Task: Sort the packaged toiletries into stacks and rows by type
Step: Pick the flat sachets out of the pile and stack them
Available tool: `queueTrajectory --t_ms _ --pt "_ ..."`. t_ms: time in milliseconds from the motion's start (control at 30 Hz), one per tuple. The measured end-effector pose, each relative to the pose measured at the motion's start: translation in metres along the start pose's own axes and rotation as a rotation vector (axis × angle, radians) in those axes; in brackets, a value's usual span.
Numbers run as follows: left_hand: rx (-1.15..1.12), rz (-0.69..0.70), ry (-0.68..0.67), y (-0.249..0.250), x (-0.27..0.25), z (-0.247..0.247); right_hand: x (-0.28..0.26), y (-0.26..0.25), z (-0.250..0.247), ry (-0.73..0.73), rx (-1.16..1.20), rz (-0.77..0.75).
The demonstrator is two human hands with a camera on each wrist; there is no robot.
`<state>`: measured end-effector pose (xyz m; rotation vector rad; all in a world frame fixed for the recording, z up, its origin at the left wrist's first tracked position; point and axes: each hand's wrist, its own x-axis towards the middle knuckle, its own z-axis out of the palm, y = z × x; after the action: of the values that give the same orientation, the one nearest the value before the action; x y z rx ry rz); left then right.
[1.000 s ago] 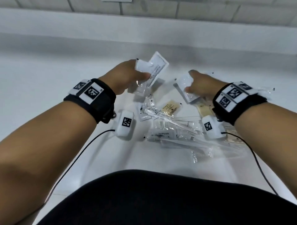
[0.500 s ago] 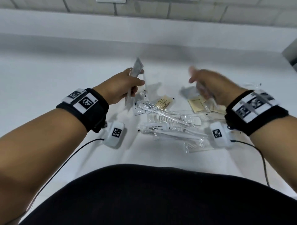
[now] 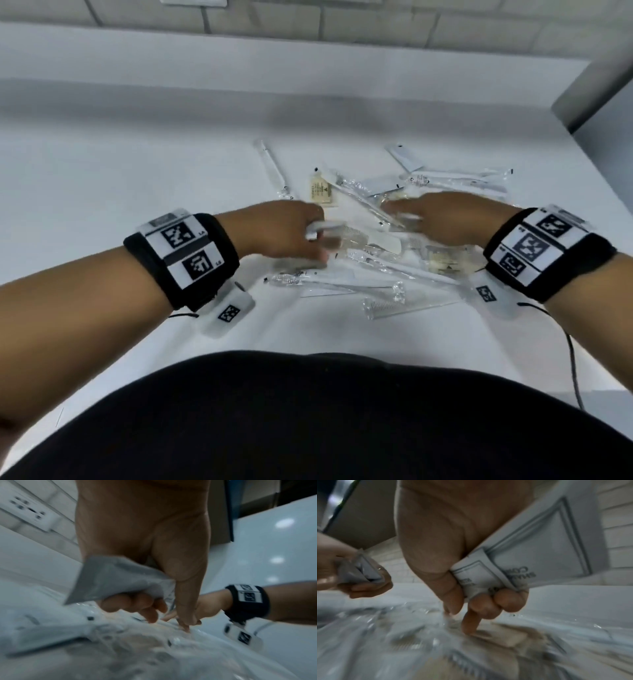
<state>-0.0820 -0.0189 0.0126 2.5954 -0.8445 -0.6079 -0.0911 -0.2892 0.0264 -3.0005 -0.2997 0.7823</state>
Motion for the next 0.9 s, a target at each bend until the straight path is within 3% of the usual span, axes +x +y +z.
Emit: queueTrajectory --t_ms 100,167,267,333,433,533,667,767,833,900 --pt "0.202 0.009 -0.084 0.003 0.007 0.021 -0.007 0.008 0.013 -0.021 0.054 -0.073" --pt "0.217 -0.009 -0.012 0.000 0.012 0.021 -0.001 0.018 0.008 0.064 0.086 -0.086" --pt "0.221 -0.013 0.092 0.000 0.020 0.013 0.009 0.027 -0.008 0.120 0.041 0.031" --pt "0.222 -0.021 0.115 0.007 0.024 0.010 0.012 0.021 -0.011 0.042 0.041 0.007" --pt "0.165 -0.069 0.167 0.018 0.032 0.010 0.012 0.000 -0.001 -0.108 -0.005 -0.171" --pt "0.134 -0.057 0.268 0.022 0.046 0.016 0.005 -0.001 0.008 -0.107 -0.008 -0.261" --pt "0.161 0.011 0.394 0.035 0.071 0.021 -0.005 0.044 0.006 -0.052 -0.060 -0.131" --pt "0.210 0.005 0.271 0.050 0.095 0.017 -0.015 0.083 0.002 -0.121 0.044 -0.022" --pt "0.249 -0.030 0.111 0.059 0.110 0.014 -0.024 0.105 -0.006 -0.018 0.012 0.032" --pt "0.325 -0.052 0.034 0.061 0.125 0.013 -0.034 0.125 -0.012 0.047 0.002 0.153"
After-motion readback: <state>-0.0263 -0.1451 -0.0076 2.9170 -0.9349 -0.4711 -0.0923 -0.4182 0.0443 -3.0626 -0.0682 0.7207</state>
